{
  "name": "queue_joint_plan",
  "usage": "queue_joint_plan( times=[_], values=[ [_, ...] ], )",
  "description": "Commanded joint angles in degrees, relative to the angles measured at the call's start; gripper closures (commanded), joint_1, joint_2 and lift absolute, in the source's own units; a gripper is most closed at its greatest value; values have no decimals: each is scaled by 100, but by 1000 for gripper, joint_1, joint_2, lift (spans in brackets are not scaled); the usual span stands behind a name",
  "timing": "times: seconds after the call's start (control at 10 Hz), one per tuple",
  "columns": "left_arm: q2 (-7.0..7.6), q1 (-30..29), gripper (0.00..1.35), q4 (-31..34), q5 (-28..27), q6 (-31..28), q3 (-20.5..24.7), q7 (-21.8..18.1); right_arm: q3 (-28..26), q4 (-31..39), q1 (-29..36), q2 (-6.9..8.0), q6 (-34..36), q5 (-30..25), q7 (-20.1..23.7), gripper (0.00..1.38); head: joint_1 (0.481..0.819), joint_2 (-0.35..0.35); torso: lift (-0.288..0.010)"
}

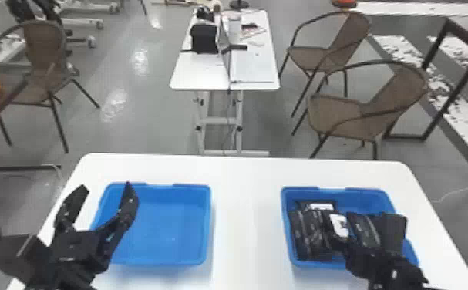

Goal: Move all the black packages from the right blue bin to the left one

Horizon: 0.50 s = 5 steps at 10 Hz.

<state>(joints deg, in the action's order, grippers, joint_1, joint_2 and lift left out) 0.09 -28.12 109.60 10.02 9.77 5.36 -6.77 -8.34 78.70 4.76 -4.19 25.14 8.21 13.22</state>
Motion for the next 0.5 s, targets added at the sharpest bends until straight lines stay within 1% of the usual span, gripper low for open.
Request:
queue_joint_plan(
  times=[0.0,0.2,0.3,0.4],
  values=[
    [-24,0,272,-9,8,8,0,0,-1,488,166,67,-97,-4,-74,1144,695,-17,0],
    [-24,0,274,-9,26,8,0,0,122,1191,306,85,-185,76,-74,1144,695,-14,0],
    [-24,26,274,0,96,-106,-9,0,272,1631,359,58,-185,67,-30,1144,695,-7,0],
    [-24,79,269,35,342,-432,-18,-9,492,1938,263,-12,-176,111,181,1144,695,9,0]
  ],
)
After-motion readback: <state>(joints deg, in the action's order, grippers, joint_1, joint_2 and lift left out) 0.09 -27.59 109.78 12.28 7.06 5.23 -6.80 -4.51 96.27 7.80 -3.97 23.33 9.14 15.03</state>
